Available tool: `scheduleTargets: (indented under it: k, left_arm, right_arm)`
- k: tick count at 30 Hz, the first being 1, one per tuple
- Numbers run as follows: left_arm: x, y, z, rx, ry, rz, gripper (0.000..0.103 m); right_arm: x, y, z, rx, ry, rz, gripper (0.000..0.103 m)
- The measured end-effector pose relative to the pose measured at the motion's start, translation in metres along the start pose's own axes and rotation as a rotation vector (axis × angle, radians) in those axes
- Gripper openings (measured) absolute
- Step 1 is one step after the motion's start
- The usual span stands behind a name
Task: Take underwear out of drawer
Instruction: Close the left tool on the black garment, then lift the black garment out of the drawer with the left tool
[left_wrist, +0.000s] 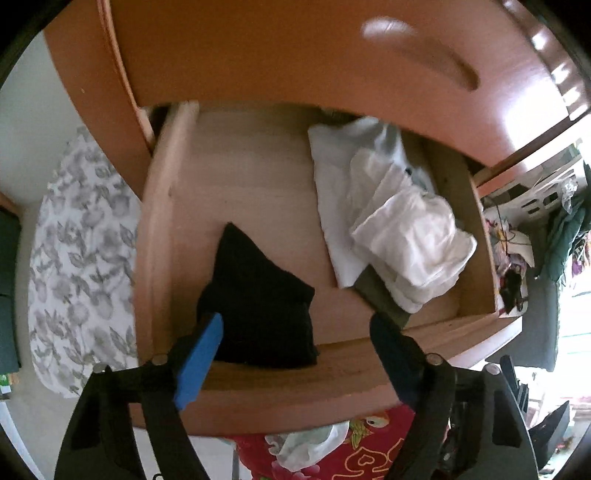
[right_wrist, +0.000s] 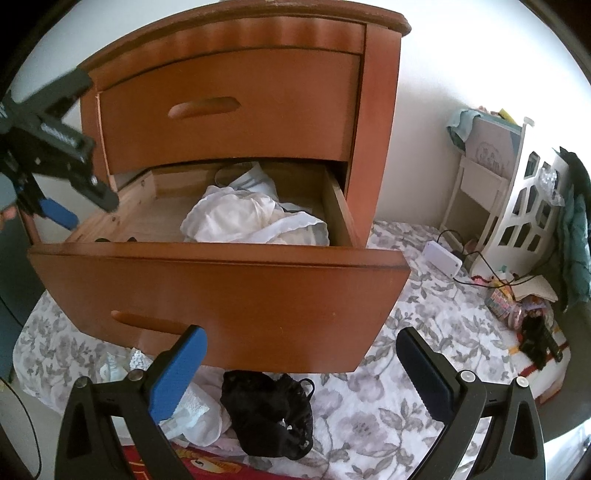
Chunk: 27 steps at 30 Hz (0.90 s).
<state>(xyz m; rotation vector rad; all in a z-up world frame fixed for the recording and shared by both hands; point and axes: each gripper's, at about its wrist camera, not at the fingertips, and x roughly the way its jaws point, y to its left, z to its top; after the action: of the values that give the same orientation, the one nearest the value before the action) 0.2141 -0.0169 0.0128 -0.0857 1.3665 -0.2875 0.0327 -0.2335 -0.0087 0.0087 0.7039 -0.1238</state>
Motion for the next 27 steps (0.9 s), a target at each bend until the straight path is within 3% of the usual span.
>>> scheduleTargets:
  k: [9, 11, 15, 21, 23, 27]
  left_arm:
    - [0.028, 0.000, 0.010, 0.040, 0.079, 0.055, 0.079]
    - [0.034, 0.000, 0.010, 0.047, 0.093, 0.071, 0.072]
    - [0.040, 0.001, 0.010, 0.060, 0.107, 0.092, 0.068]
    - [0.045, -0.003, 0.009, 0.103, 0.112, 0.131, 0.056]
    - [0.044, -0.004, 0.008, 0.104, 0.100, 0.130, 0.044]
    - [0.040, -0.002, 0.006, 0.107, 0.073, 0.142, 0.031]
  right_arm:
    - [0.006, -0.003, 0.000, 0.020, 0.028, 0.010, 0.103]
    - [0.006, -0.003, 0.000, 0.021, 0.030, 0.013, 0.103]
    - [0.007, -0.004, 0.000, 0.029, 0.034, 0.018, 0.103]
    - [0.009, -0.007, 0.000, 0.045, 0.042, 0.021, 0.103]
    - [0.009, -0.007, 0.000, 0.047, 0.042, 0.020, 0.103]
    - [0.008, -0.007, 0.000, 0.047, 0.041, 0.021, 0.103]
